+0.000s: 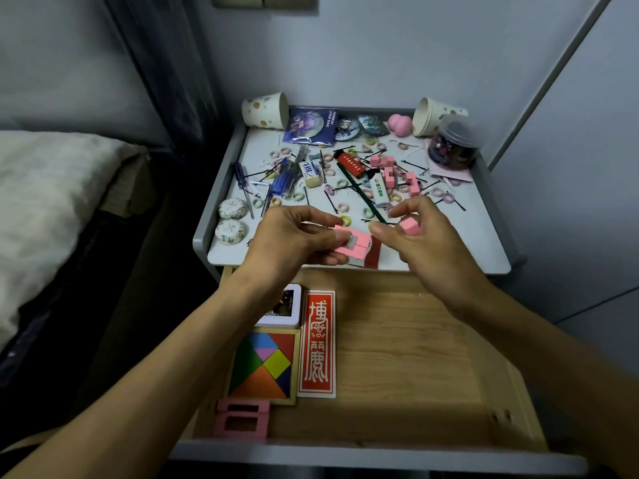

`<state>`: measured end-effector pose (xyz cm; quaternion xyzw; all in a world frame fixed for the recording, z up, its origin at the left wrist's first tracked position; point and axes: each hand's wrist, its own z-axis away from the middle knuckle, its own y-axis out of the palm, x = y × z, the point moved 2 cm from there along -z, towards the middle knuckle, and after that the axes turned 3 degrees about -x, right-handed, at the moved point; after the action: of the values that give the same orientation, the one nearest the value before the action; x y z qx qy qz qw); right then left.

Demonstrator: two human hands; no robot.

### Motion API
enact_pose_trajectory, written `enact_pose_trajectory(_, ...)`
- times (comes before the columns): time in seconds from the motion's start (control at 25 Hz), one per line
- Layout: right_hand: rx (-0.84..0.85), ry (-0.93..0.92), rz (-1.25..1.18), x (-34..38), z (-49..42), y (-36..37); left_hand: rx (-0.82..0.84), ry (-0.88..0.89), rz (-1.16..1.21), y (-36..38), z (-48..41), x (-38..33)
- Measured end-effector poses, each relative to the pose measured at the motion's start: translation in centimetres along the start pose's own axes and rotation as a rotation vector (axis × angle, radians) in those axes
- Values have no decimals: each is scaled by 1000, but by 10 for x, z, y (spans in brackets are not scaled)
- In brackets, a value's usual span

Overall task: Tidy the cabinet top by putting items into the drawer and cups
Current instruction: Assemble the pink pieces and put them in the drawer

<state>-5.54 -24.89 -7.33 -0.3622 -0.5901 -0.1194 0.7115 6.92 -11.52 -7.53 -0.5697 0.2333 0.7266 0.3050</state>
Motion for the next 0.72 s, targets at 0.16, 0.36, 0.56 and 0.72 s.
enact_pose_trajectory(0.16, 179, 121, -21, -4, -7, -2, 8, 12, -61, 0, -1, 2)
enact_pose_trajectory(0.36, 221, -87, 236, 0, -5, -5, 10, 27, -108, 1, -1, 2)
enact_pose_trajectory(0.56, 243, -237, 483, -8, -6, -6, 18, 23, -125, 2, -1, 3)
enact_pose_trajectory(0.72, 155, -293, 550, -9, -10, -7, 37, 21, -139, 4, -2, 5)
